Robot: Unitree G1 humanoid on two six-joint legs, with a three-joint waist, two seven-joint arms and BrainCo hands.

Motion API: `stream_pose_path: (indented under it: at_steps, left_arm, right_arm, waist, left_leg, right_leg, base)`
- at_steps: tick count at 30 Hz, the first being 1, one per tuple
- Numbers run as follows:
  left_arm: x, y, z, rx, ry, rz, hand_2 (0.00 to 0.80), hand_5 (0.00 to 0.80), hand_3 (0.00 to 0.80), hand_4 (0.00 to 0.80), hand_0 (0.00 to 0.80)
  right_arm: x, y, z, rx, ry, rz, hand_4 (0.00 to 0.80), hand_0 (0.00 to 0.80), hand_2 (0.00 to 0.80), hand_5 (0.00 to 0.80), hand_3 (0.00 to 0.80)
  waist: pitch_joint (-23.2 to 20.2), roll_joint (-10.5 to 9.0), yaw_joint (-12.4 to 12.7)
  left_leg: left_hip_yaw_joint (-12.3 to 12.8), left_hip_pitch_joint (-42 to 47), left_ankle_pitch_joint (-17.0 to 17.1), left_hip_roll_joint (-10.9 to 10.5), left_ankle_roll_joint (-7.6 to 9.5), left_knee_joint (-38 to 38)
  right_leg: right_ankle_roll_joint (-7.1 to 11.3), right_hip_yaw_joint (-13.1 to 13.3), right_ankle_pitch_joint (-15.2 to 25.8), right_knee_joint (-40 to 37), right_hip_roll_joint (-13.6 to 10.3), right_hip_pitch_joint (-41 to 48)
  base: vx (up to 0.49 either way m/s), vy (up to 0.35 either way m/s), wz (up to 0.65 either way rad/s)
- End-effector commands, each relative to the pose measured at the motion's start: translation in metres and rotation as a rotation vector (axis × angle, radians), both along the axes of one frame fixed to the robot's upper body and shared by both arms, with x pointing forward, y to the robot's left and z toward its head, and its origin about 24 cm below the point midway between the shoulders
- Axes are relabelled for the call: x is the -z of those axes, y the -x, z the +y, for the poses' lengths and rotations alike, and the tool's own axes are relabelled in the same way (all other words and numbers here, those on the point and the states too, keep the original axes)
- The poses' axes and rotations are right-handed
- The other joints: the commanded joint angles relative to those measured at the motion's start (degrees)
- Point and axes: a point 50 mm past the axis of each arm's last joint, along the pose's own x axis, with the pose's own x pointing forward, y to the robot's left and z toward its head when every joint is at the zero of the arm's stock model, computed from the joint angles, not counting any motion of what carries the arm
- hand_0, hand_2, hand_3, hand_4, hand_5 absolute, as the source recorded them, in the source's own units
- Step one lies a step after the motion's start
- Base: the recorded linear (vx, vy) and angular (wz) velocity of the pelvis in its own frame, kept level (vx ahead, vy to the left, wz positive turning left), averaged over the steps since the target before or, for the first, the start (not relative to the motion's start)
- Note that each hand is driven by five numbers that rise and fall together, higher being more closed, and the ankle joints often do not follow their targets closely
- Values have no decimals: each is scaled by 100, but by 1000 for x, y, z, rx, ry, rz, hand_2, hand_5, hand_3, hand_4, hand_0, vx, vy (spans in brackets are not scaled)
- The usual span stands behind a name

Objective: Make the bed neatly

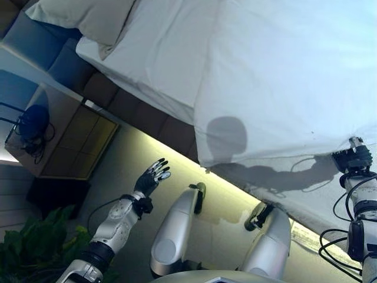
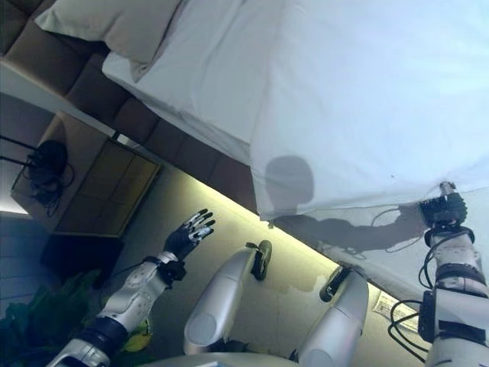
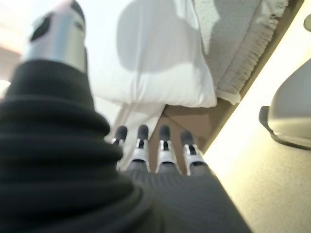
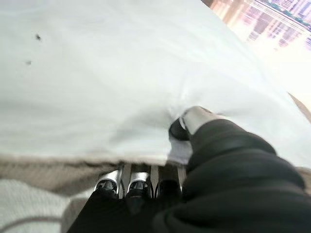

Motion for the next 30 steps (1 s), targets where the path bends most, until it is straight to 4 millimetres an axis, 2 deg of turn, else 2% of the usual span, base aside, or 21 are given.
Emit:
stream_pose_path:
  at_steps: [1,5,10,16,22,27,30]
  left_arm:
    - [-6,1,5,-20,21,-49,0,0,0,0,0]
    - [-9,-2,7,-40,13,-67,0,0,0,0,0]
    - [-15,-6,8,-58,1,-81,0,0,0,0,0]
    - [-11,-6,7,-71,-43,-52,0,0,0,0,0]
    - [-2,-2,1,-49,-65,-2,0,0,0,0,0]
    - [6,6,-21,137,30,90,0,0,0,0,0]
    - [10,20,-44,448,50,128,0,0,0,0,0]
  right_arm:
    - [-4,-1,0,-11,16,-48,800,800,800,800,800]
    - [14,3,9,-45,144,29,800,800,800,800,800]
    - [23,-8,40,-170,280,10,800,800,800,800,800]
    - [30,-30,105,-356,290,-26,800,800,800,800,800]
    - [39,-41,162,-509,416,62,800,800,800,800,800]
    - [42,-45,204,-650,541,113,800,800,800,800,800]
    - [40,-47,226,-710,551,106,800,800,800,800,800]
  waist:
    - [-265,-34,136]
    - [-296,-115,143]
    - [-374,-295,134]
    - [-582,-519,185]
    - [-807,-683,288]
    - [-1011,-818,372]
    - [-1055,-833,374]
  left_leg:
    - [-125,182,273,343,-64,-482]
    - [-96,458,348,425,-73,-760]
    - [26,1015,493,508,-102,-1240]
    - [1,1818,590,444,-72,-1760]
    - [-67,2511,677,363,-21,-2242]
    - [-55,2956,749,326,13,-2586]
    - [-31,3148,730,331,25,-2662]
  right_leg:
    - [801,334,1734,-1071,-20,-148]
    - [831,223,1791,-1359,-1,175]
    - [841,13,1924,-1935,-37,885]
    - [855,-118,2144,-2685,-46,1828]
    - [879,-256,2302,-3340,-16,2665]
    - [905,-438,2400,-3809,-12,3258]
    - [920,-516,2390,-3899,-28,3505]
  base:
    - [0,0,0]
    - [-15,-37,-1]
    - [14,-62,2]
    - [91,-14,-2]
    - [98,9,-3]
    - [117,2,4]
    - [100,21,12]
